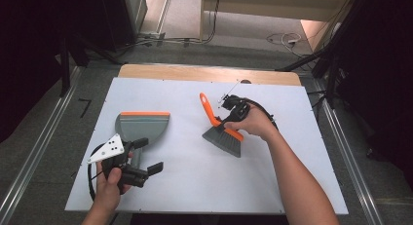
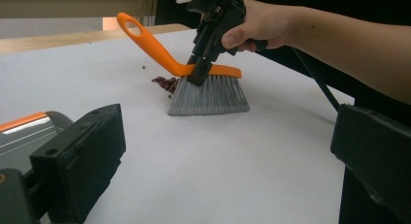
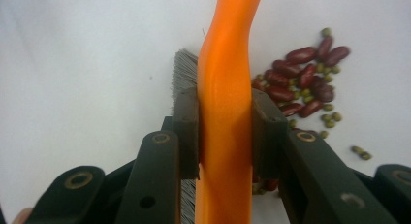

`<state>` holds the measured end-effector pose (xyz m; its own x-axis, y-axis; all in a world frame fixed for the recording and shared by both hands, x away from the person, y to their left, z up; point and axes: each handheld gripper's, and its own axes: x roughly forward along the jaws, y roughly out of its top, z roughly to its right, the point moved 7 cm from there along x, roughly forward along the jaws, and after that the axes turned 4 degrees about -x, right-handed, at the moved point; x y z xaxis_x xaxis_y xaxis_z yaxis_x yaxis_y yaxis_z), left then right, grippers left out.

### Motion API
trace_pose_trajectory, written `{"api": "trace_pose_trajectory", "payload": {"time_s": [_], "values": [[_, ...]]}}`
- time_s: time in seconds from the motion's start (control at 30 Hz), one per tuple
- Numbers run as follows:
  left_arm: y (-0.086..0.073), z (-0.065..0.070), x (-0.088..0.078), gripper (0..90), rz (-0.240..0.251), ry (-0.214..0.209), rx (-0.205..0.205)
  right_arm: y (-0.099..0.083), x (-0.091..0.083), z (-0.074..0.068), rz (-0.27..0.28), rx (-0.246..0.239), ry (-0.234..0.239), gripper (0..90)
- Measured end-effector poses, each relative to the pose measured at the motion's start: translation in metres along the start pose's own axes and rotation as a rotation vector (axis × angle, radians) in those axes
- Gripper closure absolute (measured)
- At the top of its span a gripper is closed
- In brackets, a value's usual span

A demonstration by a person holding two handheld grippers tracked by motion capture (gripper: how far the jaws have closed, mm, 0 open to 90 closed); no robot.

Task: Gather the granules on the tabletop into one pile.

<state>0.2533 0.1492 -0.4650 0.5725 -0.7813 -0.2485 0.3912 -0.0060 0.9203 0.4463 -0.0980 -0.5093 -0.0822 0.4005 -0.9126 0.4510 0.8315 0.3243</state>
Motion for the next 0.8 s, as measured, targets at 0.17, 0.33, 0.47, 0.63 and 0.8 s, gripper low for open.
{"api": "trace_pose_trajectory", "payload": {"time_s": [0.17,0.33,0.47,0.63,0.8], "values": [[-0.001,0.0,0.001,0.3,-0.005,0.0,0.001,0.003,-0.004,0.008,0.006,-0.005,-0.031,67.5],[-0.001,-0.001,0.001,0.3,-0.003,0.0,-0.002,0.004,-0.006,0.015,0.016,-0.008,-0.039,67.5],[-0.002,-0.003,0.001,0.3,-0.006,0.002,-0.008,0.005,-0.008,0.021,0.026,-0.003,-0.05,67.4],[-0.003,-0.004,0.002,0.3,-0.007,0.002,-0.015,0.006,-0.011,0.018,0.03,0.02,-0.022,67.8],[-0.003,-0.005,0.001,0.3,-0.006,0.005,-0.016,0.006,-0.024,0.01,0.048,0.029,-0.008,68.3]]}}
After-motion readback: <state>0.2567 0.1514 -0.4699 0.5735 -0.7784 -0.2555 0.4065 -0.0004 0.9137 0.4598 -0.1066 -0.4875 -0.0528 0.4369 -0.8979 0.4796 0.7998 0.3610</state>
